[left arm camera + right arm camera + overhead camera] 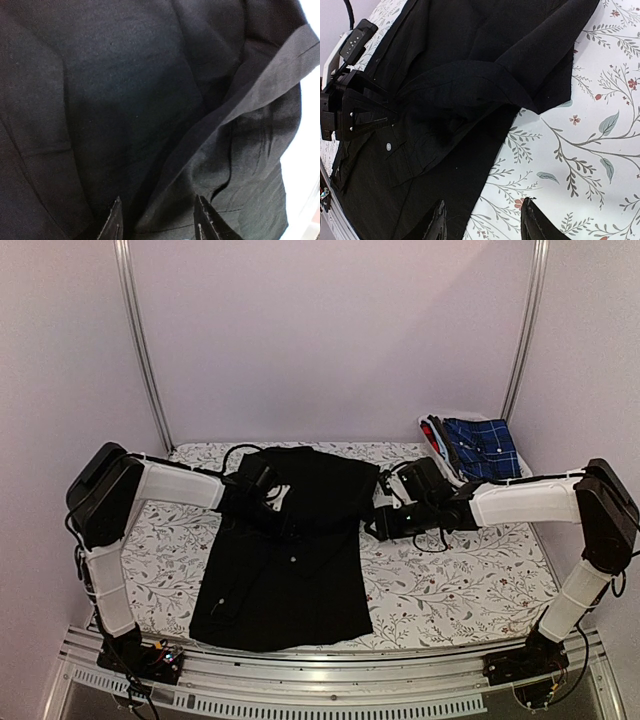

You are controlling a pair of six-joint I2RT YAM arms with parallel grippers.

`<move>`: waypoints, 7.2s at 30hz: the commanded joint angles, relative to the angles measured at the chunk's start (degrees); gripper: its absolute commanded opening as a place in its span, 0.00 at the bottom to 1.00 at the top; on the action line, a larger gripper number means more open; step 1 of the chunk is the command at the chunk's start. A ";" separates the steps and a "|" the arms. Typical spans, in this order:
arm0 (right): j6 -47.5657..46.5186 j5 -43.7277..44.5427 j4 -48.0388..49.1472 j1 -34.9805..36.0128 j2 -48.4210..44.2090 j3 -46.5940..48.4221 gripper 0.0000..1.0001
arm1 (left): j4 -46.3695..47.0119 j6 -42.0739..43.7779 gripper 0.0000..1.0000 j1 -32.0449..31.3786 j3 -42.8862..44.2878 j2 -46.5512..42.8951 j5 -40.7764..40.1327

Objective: Fold and stack the long sleeve shirts
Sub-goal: Adjust the sleeve at the center of the board.

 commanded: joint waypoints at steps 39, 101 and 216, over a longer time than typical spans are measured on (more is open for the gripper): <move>2.09 3.25 -1.12 -3.13 2.24 3.43 0.50 | -3.85 14.80 0.00 -8.48 -2.70 -20.84 -34.82; 27.16 0.75 -1.85 17.97 31.42 39.93 0.03 | 6.53 -29.62 0.58 13.59 -37.18 -50.08 10.59; 13.25 -0.40 -0.80 2.32 6.74 7.45 0.42 | 16.95 -26.66 0.00 21.72 -14.65 -29.46 11.16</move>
